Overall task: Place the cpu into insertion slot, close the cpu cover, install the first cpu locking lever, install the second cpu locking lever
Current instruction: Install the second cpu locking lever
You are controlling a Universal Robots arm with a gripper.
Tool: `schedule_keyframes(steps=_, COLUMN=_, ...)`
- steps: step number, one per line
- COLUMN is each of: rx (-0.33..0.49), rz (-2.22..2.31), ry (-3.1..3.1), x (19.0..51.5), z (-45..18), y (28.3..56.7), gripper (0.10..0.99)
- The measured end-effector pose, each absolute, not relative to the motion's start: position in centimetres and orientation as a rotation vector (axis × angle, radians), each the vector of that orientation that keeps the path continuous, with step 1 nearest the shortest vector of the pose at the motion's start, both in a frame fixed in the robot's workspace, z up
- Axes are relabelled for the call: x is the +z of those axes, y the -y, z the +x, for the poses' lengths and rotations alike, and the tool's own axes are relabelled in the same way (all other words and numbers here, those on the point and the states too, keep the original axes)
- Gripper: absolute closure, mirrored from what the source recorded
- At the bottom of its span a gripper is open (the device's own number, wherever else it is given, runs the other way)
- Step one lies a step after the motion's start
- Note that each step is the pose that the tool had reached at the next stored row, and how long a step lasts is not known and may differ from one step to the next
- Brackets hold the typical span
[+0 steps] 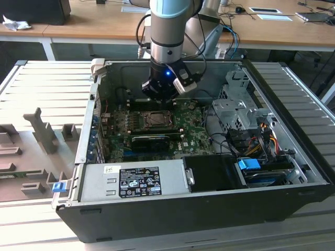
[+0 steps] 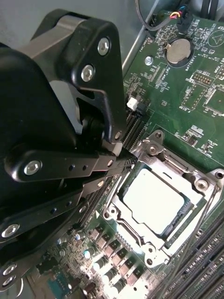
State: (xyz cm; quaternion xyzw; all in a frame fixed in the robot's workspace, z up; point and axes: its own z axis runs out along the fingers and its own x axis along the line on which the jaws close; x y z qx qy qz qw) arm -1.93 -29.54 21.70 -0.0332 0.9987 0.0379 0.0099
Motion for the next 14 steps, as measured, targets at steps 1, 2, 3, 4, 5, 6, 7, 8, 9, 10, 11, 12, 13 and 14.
schedule_keyframes(steps=1, rx=0.119, rz=-0.104, ry=-3.118, x=21.7, z=-1.9, y=29.8, gripper=0.98)
schedule_keyframes(steps=2, rx=0.118, rz=-0.101, ry=-3.118, x=21.7, z=-1.9, y=29.9, gripper=0.98)
schedule_keyframes(steps=3, rx=0.118, rz=-0.099, ry=-3.118, x=21.8, z=-1.9, y=29.9, gripper=0.98)
schedule_keyframes(steps=4, rx=0.118, rz=-0.095, ry=-3.118, x=21.9, z=-1.9, y=29.9, gripper=0.98)
schedule_keyframes(steps=5, rx=0.118, rz=-0.09, ry=-3.118, x=22.2, z=-1.9, y=29.9, gripper=0.98)
schedule_keyframes(steps=6, rx=0.118, rz=-0.087, ry=-3.118, x=22.6, z=-1.9, y=29.9, gripper=0.98)
schedule_keyframes(steps=7, rx=0.118, rz=-0.084, ry=-3.118, x=22.9, z=-1.9, y=29.9, gripper=0.98)
schedule_keyframes(steps=8, rx=0.118, rz=-0.082, ry=-3.118, x=23.4, z=-1.9, y=29.9, gripper=0.98)
schedule_keyframes(steps=9, rx=0.118, rz=-0.079, ry=-3.118, x=24.2, z=-1.9, y=29.9, gripper=0.98)
schedule_keyframes(steps=10, rx=0.118, rz=-0.077, ry=-3.118, x=24.9, z=-1.9, y=29.9, gripper=0.98)
schedule_keyframes(steps=11, rx=0.118, rz=-0.076, ry=-3.118, x=25.6, z=-1.9, y=29.9, gripper=0.98)
schedule_keyframes(steps=12, rx=0.118, rz=-0.075, ry=-3.118, x=25.6, z=-1.9, y=30.1, gripper=0.98)
schedule_keyframes(steps=13, rx=0.118, rz=-0.075, ry=-3.118, x=25.6, z=-1.9, y=30.4, gripper=0.98)
schedule_keyframes(steps=14, rx=0.118, rz=-0.075, ry=-3.118, x=25.6, z=-1.9, y=30.8, gripper=0.98)
